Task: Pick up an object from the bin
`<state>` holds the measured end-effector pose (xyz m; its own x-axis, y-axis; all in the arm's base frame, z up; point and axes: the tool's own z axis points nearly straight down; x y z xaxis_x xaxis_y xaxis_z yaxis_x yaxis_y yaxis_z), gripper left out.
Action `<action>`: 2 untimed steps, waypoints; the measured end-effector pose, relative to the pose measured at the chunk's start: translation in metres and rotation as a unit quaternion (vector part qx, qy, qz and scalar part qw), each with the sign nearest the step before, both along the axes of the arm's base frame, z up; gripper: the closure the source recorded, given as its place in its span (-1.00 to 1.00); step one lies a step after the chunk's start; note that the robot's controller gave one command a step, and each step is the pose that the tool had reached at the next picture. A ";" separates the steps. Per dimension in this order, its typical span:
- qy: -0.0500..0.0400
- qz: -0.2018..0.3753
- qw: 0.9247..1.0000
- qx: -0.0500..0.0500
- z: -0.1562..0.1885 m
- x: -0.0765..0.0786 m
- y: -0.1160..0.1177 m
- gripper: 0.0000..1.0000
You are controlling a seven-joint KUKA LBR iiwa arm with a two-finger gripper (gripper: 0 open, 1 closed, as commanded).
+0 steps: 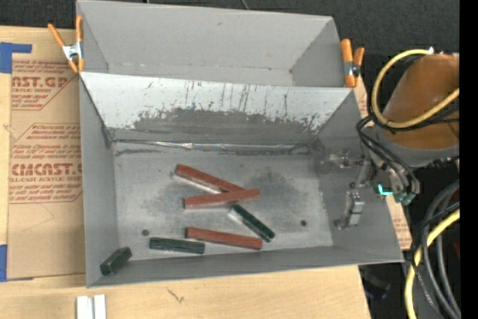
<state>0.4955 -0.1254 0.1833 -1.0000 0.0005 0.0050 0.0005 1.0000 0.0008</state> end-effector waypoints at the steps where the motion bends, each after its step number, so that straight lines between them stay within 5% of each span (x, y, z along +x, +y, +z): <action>1: -0.003 0.001 1.000 -0.001 0.003 0.002 0.000 -1.00; 2: -0.005 -0.041 0.999 0.000 -0.069 -0.001 0.058 -1.00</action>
Offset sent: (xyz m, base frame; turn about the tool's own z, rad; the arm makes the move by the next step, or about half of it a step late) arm -0.0039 0.0934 -0.1133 0.1254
